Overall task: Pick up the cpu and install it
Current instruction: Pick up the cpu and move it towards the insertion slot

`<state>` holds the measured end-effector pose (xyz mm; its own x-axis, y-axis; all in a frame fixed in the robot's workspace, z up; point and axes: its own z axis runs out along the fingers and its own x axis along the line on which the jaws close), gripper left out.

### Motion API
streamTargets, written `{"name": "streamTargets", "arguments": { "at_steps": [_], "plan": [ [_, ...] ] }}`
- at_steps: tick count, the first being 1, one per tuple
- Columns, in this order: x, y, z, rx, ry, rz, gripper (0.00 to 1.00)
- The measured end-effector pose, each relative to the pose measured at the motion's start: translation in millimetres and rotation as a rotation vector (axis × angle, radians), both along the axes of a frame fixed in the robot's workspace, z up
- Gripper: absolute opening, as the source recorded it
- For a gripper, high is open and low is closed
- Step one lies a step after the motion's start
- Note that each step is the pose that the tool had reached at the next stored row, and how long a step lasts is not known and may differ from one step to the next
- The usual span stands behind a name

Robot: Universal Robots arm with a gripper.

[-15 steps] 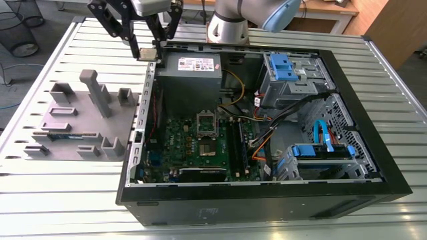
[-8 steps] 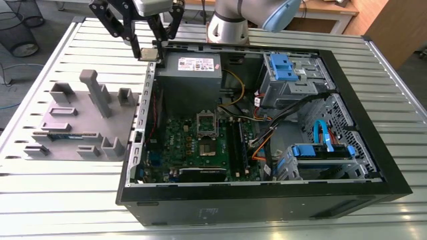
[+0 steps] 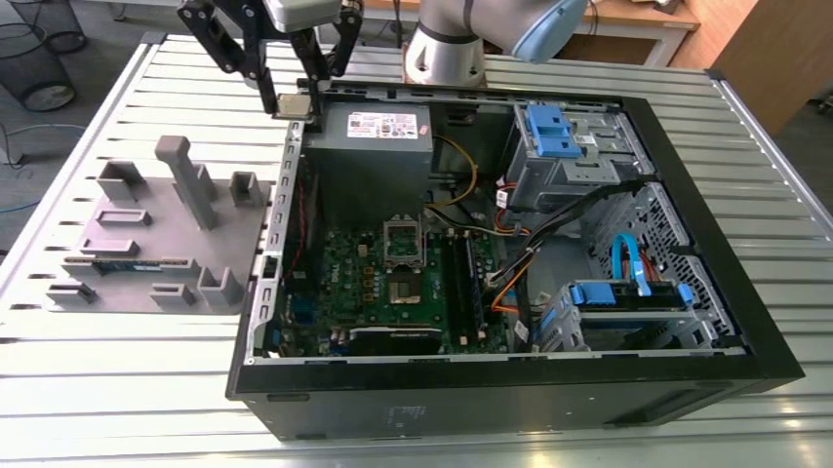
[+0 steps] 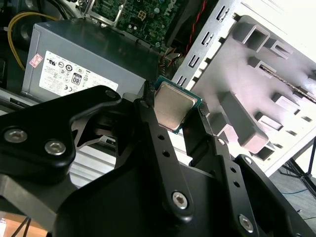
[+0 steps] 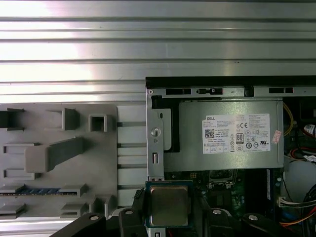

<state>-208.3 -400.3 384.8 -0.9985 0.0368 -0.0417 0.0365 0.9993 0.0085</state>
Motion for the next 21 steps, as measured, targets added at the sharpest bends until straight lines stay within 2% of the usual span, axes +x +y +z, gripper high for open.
{"name": "streamTargets", "arguments": {
  "at_steps": [21],
  "plan": [
    [7.6, 0.1, 0.0, 0.0, 0.0, 0.0, 0.47]
  ]
}}
